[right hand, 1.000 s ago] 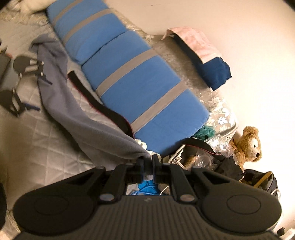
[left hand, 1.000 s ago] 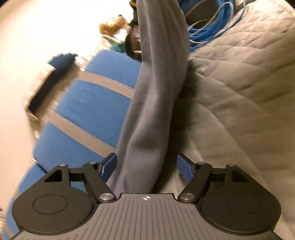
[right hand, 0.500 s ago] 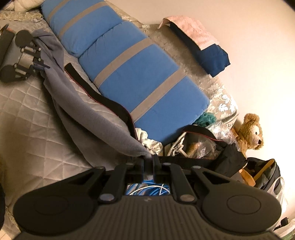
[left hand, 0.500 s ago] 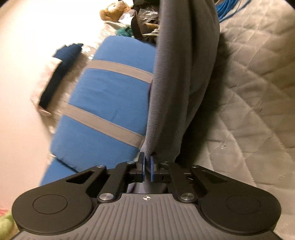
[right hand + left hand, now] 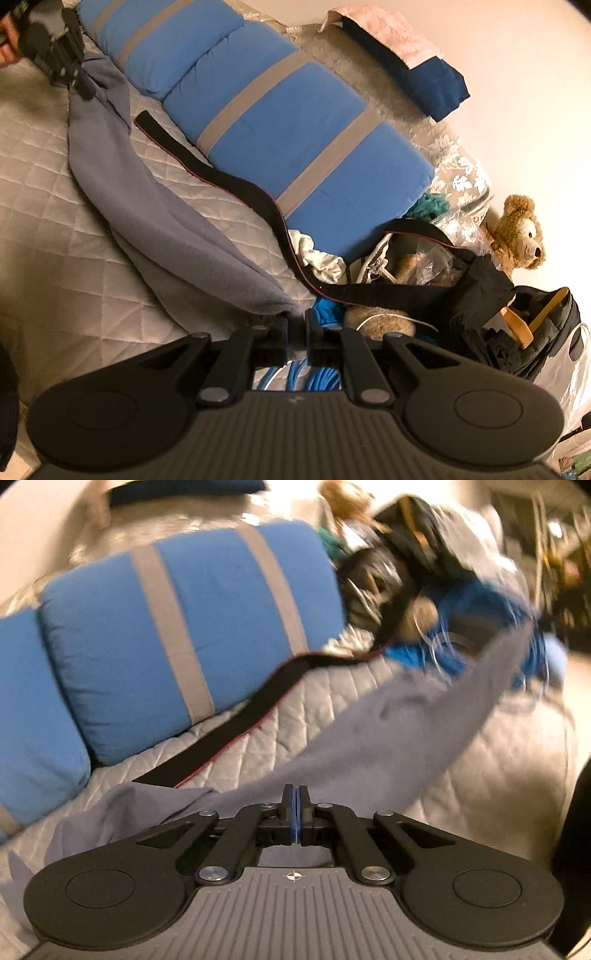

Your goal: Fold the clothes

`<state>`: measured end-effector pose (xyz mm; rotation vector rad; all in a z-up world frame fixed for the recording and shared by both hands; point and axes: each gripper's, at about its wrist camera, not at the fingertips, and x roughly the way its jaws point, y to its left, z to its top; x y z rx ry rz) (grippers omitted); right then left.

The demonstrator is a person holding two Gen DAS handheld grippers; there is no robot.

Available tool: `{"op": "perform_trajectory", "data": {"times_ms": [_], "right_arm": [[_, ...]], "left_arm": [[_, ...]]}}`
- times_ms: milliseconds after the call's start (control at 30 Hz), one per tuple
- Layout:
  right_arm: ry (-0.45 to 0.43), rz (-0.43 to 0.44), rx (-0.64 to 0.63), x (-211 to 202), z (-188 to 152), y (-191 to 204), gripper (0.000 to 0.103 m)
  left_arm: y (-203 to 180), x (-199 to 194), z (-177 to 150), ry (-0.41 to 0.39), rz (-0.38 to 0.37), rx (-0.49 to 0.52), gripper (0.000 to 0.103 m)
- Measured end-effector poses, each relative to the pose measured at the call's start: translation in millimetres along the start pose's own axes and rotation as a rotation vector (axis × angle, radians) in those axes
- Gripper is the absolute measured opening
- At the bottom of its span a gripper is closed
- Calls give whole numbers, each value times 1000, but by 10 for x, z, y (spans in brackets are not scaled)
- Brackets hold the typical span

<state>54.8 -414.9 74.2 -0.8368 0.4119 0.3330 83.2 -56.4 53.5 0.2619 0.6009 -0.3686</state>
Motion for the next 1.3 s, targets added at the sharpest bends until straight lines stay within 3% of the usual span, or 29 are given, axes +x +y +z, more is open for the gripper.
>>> {"op": "perform_trajectory", "data": {"times_ms": [67,100,133,200,400,567,667,867,967,1067,1200,1300], "right_arm": [[2,-1,14,-4,17,-6,9],[1,-2,18,-8,28,-10,9],[0,-6,17,-13,38,-12,9],[-5,-16,18,-25,66,-29,9],[-25,-24,38,-58,166,-105,9],[-33,-12,58,-91,211,-146,9],[-38,-5,76,-89,207,-168,9],[-41,7,101,-56,91,-190,9],[-40,24,128,-23,18,-198,9],[-27,52,152,27,-39,-181,9],[-9,89,191,108,-116,-165,9],[10,123,262,238,-177,-189,9]], "left_arm": [[-71,24,-32,-38,36,40,4],[-161,64,-56,-40,52,83,12],[-261,111,-79,-36,67,125,33],[-516,202,-166,-53,101,222,56],[-1256,529,-443,-119,162,538,64],[-1623,1038,-642,-163,404,818,65],[-1686,1205,-673,-167,511,910,66],[-1393,769,-366,-214,486,751,66],[-1236,634,-214,-200,441,646,66],[-1055,584,-53,-139,334,527,66],[-695,563,165,-70,198,288,66],[-512,638,287,-41,159,198,66]]}}
